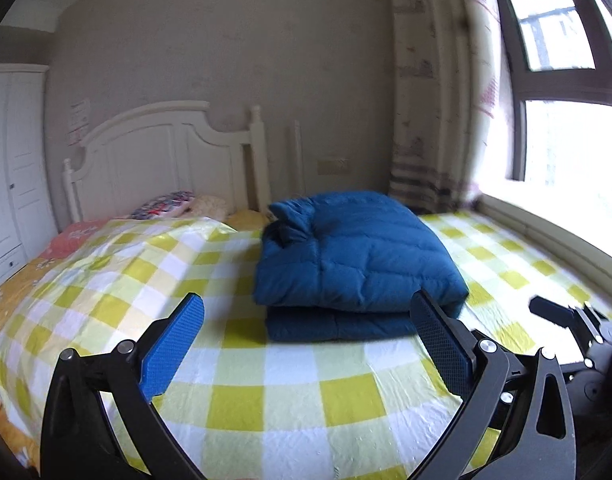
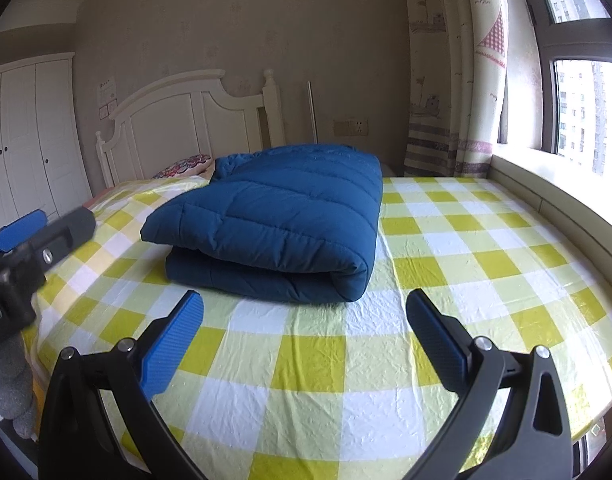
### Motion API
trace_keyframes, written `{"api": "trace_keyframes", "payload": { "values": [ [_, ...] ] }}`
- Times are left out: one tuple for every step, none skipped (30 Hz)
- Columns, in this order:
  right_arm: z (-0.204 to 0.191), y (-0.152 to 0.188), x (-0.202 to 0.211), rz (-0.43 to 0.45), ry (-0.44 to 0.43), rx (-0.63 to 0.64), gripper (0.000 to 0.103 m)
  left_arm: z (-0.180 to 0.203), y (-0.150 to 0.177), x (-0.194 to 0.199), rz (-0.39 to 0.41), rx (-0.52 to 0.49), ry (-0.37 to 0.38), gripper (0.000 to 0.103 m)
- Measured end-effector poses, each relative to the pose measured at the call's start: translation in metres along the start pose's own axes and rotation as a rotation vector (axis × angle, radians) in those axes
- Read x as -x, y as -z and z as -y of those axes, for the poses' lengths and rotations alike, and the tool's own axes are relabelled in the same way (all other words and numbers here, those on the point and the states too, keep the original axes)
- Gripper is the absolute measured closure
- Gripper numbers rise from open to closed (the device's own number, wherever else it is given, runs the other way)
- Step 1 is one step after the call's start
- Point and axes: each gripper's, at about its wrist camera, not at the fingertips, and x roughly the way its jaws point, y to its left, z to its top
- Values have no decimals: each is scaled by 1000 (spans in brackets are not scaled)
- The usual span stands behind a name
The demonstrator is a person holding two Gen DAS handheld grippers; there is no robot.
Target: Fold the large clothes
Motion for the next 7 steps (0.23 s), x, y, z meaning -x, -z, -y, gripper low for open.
{"api": "trace_keyframes", "payload": {
  "values": [
    [1,0,-4,-16,-7,0,3,0,0,-11,-49,-18,22,4],
    [2,0,-9,-38,-16,3,3,-4,0,-25,-116,-28,60,4],
    [3,-1,-13,-57,-21,12,3,-11,0,-35,-151,-22,73,4],
    [8,-6,-17,-78,-29,29,3,-27,-2,-48,-181,5,62,4],
    [14,-12,-19,-87,-40,37,3,-41,-4,-58,-190,27,33,4],
    [25,-22,-19,-90,-47,36,3,-68,-9,-73,-198,54,-36,4],
    [39,-33,-17,-81,-35,30,3,-94,-15,-87,-204,68,-95,4]
  ]
}}
